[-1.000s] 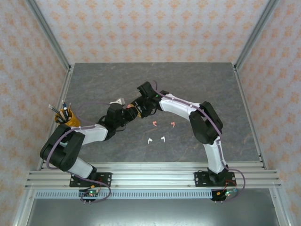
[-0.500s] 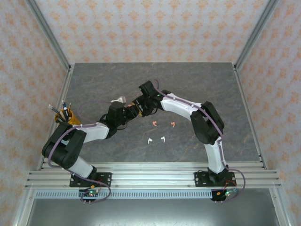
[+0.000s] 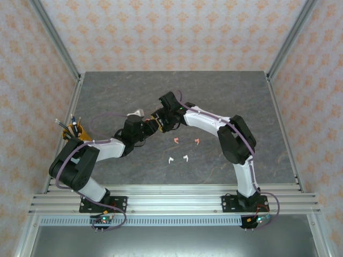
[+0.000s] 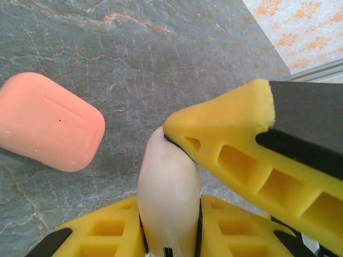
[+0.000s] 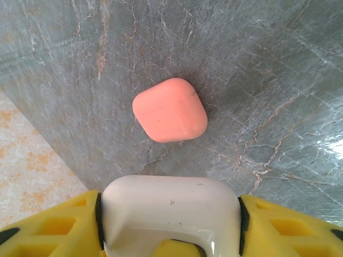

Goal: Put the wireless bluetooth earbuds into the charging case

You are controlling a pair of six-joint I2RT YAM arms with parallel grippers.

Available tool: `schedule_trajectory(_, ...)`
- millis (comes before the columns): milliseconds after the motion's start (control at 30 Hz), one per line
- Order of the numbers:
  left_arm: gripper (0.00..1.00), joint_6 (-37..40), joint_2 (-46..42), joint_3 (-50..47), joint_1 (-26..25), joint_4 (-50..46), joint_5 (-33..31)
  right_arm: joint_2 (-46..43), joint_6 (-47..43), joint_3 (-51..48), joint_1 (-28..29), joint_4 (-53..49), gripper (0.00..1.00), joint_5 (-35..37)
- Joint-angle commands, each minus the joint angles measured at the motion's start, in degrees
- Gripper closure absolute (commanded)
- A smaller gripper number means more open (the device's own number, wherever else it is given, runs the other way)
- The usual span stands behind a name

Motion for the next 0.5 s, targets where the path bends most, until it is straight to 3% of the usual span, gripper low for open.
schedule_trajectory(0,0.91,1.8,0.1,1.5,-0.7,0.0,-1.3,-3.2,-0.1,-1.0,0.6,-0.1,0.35,-2.8)
schedule_trajectory(167,0.95,3.7,-1.1,1.6,-0.7,-3.4,0.0,-6.0,-1.4,-2.6,-2.4,1.3,0.20,-1.3)
schedule_trajectory(333,0.99,7.8,-4.1,1.6,-0.5,-9.4,2.0,-11.4,-6.5,-7.0,-7.2,1.2,0.16,1.2)
schedule_trajectory(467,1.00,11.8,-7.3,2.3,1.3,-14.4,7.1,-15.3,-19.2,-11.1,-10.8,0.4,0.16,1.6)
